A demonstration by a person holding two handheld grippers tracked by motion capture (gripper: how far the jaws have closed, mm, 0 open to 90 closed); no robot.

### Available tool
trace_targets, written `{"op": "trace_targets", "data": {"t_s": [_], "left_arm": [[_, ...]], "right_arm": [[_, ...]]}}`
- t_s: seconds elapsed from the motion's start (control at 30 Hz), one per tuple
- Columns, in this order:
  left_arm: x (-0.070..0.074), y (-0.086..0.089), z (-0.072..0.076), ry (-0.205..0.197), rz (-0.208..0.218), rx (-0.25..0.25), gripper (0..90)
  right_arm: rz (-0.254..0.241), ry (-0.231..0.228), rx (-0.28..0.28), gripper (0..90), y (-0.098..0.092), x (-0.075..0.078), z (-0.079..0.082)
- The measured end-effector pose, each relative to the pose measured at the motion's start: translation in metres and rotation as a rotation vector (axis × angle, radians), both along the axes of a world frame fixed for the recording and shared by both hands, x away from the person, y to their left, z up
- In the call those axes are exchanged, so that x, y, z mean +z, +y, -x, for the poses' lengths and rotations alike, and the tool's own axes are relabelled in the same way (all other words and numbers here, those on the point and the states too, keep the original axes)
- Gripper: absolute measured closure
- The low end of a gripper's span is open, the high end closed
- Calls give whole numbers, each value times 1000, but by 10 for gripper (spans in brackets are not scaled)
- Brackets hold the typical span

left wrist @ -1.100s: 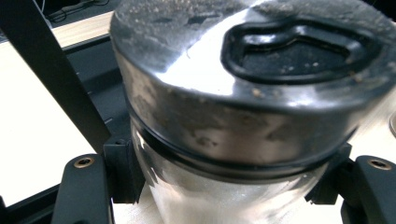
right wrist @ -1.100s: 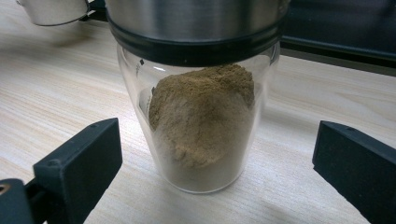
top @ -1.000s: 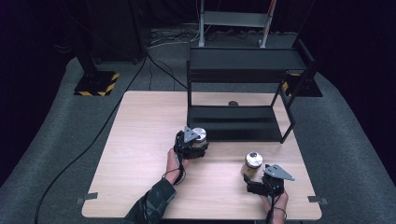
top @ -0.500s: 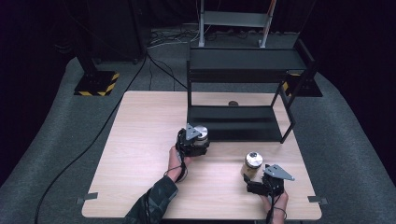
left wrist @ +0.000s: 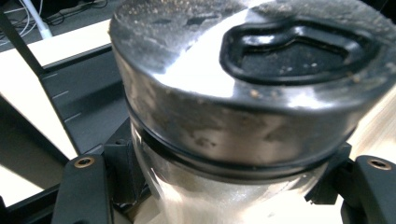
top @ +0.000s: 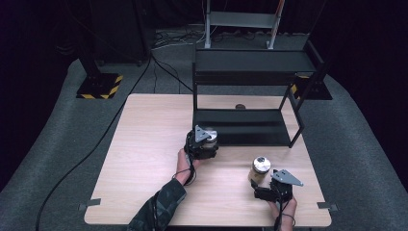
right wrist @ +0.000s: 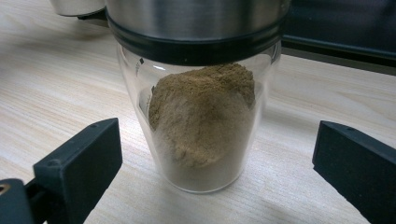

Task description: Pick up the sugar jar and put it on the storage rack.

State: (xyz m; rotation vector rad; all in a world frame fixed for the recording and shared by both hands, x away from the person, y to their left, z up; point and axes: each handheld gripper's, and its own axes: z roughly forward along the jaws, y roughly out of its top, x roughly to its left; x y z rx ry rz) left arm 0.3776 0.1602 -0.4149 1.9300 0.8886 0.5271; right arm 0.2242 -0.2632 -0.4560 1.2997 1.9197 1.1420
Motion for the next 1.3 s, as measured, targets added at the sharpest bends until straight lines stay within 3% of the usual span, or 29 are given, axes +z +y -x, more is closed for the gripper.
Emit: {"op": "trace_targets", "data": {"t_s": [1.3], "left_arm": [[2, -18, -13, -12, 22, 3, 302]], "right_arm": [[4, 2, 0, 6, 1, 0, 0]]}}
